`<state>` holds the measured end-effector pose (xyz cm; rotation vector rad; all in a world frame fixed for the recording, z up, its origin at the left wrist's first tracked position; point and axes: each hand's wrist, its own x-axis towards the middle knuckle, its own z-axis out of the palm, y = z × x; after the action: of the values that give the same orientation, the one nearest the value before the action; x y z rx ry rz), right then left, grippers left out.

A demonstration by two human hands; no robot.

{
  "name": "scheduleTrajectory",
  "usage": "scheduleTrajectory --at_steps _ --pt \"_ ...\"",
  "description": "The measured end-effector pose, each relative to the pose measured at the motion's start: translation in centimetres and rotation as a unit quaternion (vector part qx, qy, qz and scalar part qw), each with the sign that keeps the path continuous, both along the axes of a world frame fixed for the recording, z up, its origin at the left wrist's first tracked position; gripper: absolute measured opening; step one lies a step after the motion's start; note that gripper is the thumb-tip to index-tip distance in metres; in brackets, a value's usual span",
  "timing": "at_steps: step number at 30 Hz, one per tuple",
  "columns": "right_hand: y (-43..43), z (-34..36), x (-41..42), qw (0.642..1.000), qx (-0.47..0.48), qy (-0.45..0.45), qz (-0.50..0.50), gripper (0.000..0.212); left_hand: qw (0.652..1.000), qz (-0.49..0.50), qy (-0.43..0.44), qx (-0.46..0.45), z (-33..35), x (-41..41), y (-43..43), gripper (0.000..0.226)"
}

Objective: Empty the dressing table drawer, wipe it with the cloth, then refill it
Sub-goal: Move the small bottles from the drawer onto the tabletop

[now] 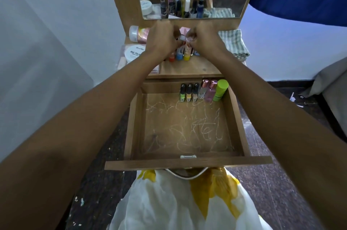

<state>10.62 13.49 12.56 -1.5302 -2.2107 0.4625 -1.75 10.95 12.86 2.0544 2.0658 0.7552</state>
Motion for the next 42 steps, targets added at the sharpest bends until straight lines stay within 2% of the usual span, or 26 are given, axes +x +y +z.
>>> scheduleTrajectory --at_steps 4,21,30,37,42 --pt "0.3 -0.4 -0.3 1.0 0.005 -0.026 0.009 0.025 1.0 0.013 -0.005 -0.004 -0.4 -0.4 0.4 0.03" --pt "0.9 -0.7 -0.3 1.0 0.016 -0.02 -0.005 0.027 0.999 0.024 0.047 -0.002 -1.2 -0.3 1.0 0.031" --pt "0.1 -0.1 0.3 1.0 0.023 -0.002 -0.007 0.031 0.999 0.031 0.021 0.012 -0.7 -0.2 0.2 0.033" --pt "-1.3 -0.1 1.5 0.999 0.051 0.015 -0.008 0.023 0.999 0.015 0.01 0.047 -0.2 0.0 -1.3 0.025" --pt "-3.2 -0.7 2.1 0.999 0.036 0.028 0.011 0.014 0.998 -0.003 -0.055 0.027 0.0 1.0 -4.2 0.015"
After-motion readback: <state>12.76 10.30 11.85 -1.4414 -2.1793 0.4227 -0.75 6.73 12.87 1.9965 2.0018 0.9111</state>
